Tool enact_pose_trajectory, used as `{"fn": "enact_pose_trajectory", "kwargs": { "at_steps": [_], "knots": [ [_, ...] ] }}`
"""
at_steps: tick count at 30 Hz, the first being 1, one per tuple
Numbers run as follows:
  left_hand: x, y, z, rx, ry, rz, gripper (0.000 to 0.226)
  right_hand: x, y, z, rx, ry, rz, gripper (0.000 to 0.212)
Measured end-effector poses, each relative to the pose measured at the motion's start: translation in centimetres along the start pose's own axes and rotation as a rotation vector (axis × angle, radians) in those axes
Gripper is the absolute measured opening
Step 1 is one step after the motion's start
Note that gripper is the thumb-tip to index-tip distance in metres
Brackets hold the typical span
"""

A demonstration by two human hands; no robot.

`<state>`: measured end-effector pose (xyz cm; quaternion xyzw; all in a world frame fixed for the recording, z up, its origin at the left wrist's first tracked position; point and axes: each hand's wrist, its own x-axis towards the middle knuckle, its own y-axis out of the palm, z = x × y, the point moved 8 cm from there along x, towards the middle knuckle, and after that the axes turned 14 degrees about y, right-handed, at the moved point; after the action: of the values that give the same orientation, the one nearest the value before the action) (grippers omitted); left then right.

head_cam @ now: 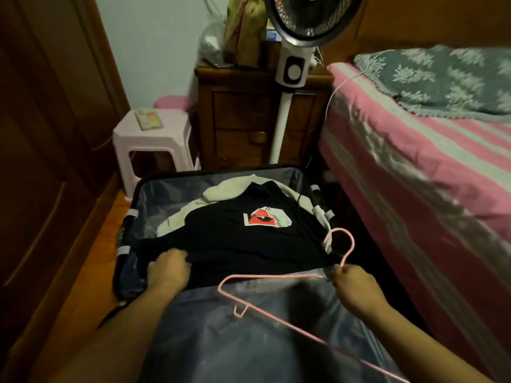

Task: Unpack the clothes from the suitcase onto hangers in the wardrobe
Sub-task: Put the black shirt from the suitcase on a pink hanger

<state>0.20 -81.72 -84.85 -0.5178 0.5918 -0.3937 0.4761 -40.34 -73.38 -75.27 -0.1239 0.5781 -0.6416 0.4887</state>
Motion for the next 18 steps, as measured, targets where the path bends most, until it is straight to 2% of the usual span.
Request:
{"fn": "enact_pose_trajectory", "kwargs": {
  "at_steps": [2,3,4,5,8,11,13,14,15,16,17,18],
  "knots": [
    [0.0,-4.9,-3.0,-0.106,0.165,-0.123,0.028,1.0,-1.5,0.6,0.005,0.012,-0.031,0.030],
    [-0.7,-7.3,-4.7,-0.218,0.252,-0.140,0.029,1.6,-2.2,0.6,0.005,0.021,-0.065,0.028],
    [-1.9,-8.5,-6.3,-0.309,0.329,-0.075,0.029,2.1,-3.0,0.6,0.019,0.036,-0.097,0.026],
    [-3.9,-8.7,-8.1,-0.358,0.407,0.074,0.029,2.5,-4.0,0.7,0.024,0.042,-0.124,0.024],
    [-12.7,-5.1,-11.0,-0.220,0.553,0.713,0.031,2.9,-6.4,-0.5,0.077,0.113,-0.199,0.034],
    [-18.4,-3.3,-12.2,-0.143,0.629,1.006,0.031,3.5,-6.8,-2.1,0.069,0.197,-0.173,0.040],
    [-19.6,-2.4,-12.9,-0.257,0.545,1.111,0.038,3.6,-6.5,-2.7,0.050,0.229,-0.158,0.039],
    [-19.2,-1.7,-13.2,-0.417,0.470,1.090,0.031,3.7,-6.3,-2.8,0.043,0.232,-0.152,0.038],
    [-17.7,-1.3,-13.1,-0.610,0.348,0.968,0.020,3.9,-6.1,-2.9,0.038,0.221,-0.151,0.038],
    [-14.9,-1.1,-12.3,-0.708,0.259,0.728,0.012,4.0,-5.7,-3.0,0.024,0.205,-0.150,0.036],
    [-11.6,-1.3,-10.7,-0.660,0.231,0.440,0.014,4.1,-5.5,-3.0,0.014,0.188,-0.157,0.032],
    [-9.0,-1.4,-9.2,-0.508,0.225,0.252,0.031,4.0,-5.2,-3.0,0.011,0.178,-0.159,0.027]
  ]
}}
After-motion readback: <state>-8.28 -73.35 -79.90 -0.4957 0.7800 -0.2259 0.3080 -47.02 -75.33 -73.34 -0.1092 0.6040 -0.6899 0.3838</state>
